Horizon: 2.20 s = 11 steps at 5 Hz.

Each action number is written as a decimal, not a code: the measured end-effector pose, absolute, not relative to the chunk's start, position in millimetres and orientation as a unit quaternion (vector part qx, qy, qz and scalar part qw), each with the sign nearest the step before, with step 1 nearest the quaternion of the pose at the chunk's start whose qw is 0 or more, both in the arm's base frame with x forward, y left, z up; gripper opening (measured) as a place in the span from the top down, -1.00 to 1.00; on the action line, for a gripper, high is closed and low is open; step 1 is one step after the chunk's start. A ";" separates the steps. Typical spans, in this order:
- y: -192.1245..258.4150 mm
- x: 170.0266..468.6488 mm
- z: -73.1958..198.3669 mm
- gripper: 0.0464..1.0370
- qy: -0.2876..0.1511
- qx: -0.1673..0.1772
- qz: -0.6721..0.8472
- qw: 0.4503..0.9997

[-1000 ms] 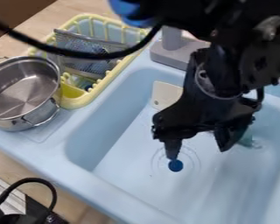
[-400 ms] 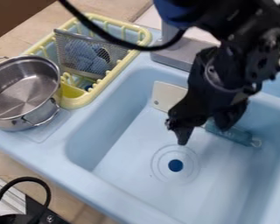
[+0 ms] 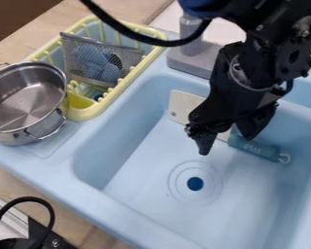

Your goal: Move the cleaver to the metal pot

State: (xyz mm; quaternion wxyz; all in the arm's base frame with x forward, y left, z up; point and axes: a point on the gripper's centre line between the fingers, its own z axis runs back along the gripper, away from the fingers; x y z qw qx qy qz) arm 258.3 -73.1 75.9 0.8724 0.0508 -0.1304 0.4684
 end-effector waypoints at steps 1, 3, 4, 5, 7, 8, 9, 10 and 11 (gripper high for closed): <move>-72.7 259.8 74.2 -0.92 -0.130 0.055 0.469 0.872; -64.6 260.8 73.9 -0.92 -0.147 0.068 0.487 0.858; -58.1 256.9 75.6 -0.92 -0.160 0.071 0.515 0.839; -48.5 251.0 74.5 -0.92 -0.166 0.079 0.544 0.818; -38.9 234.2 75.4 -0.92 -0.153 0.071 0.592 0.788; -33.3 226.4 73.6 -0.92 -0.132 0.046 0.616 0.775; -33.7 231.0 63.0 -0.83 -0.143 0.062 0.603 0.783; -20.4 235.3 53.4 -0.28 -0.173 0.098 0.603 0.773; -21.6 234.3 56.6 0.28 -0.179 0.080 0.608 0.769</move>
